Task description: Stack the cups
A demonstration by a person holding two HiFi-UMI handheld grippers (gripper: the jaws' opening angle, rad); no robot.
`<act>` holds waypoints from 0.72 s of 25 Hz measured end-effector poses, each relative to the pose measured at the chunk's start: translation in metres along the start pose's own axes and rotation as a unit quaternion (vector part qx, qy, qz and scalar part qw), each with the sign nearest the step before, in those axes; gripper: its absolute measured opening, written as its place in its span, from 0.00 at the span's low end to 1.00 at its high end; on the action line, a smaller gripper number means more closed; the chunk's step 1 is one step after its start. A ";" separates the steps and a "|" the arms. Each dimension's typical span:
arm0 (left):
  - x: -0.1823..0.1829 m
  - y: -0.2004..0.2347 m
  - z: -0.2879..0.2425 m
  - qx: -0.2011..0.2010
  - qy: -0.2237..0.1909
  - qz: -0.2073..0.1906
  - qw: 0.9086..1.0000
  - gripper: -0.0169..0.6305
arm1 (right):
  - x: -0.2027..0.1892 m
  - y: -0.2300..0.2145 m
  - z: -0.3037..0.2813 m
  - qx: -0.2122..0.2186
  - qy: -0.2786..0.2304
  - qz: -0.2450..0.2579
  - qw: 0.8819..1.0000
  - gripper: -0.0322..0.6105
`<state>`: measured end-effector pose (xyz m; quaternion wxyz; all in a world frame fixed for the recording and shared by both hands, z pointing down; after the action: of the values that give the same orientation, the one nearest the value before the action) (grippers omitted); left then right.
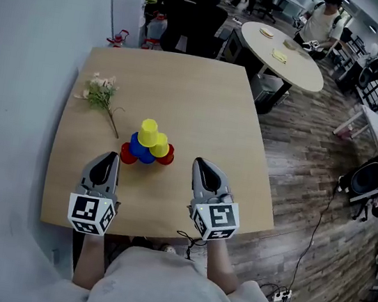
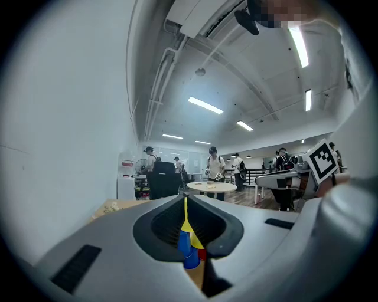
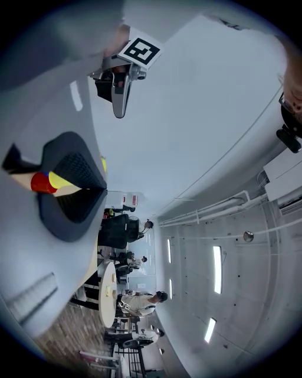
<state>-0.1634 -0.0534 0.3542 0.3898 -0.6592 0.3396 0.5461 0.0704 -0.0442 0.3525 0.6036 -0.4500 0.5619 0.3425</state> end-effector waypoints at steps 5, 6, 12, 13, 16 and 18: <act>0.004 -0.007 0.006 0.003 -0.001 0.000 1.000 0.06 | 0.005 0.001 0.009 0.002 -0.006 -0.003 1.000 0.07; 0.006 -0.008 0.008 0.003 -0.002 -0.001 1.000 0.06 | 0.006 0.002 0.011 0.003 -0.007 -0.002 1.000 0.07; 0.005 -0.014 0.013 0.011 -0.003 0.000 1.000 0.06 | 0.009 0.003 0.018 0.007 -0.011 -0.002 1.000 0.07; 0.006 -0.015 0.013 0.011 -0.003 0.000 1.000 0.06 | 0.009 0.002 0.018 0.008 -0.011 -0.001 1.000 0.07; 0.011 -0.021 0.016 0.009 -0.006 -0.001 1.000 0.06 | 0.010 0.002 0.022 0.010 -0.011 0.000 1.000 0.07; 0.011 -0.024 0.019 0.010 -0.006 -0.001 1.000 0.06 | 0.010 0.003 0.025 0.012 -0.011 0.000 1.000 0.07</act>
<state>-0.1495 -0.0259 0.3448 0.3990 -0.6520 0.3418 0.5466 0.0781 -0.0206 0.3409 0.6156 -0.4388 0.5591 0.3405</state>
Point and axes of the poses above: the fingertips, and each gripper's own axes: z backward along the fingers, y to its left, x out of its top, the point moved 3 cm from there along z, backward along the fingers, and after that the axes turned 9 degrees about -z, right-handed, at the moved point
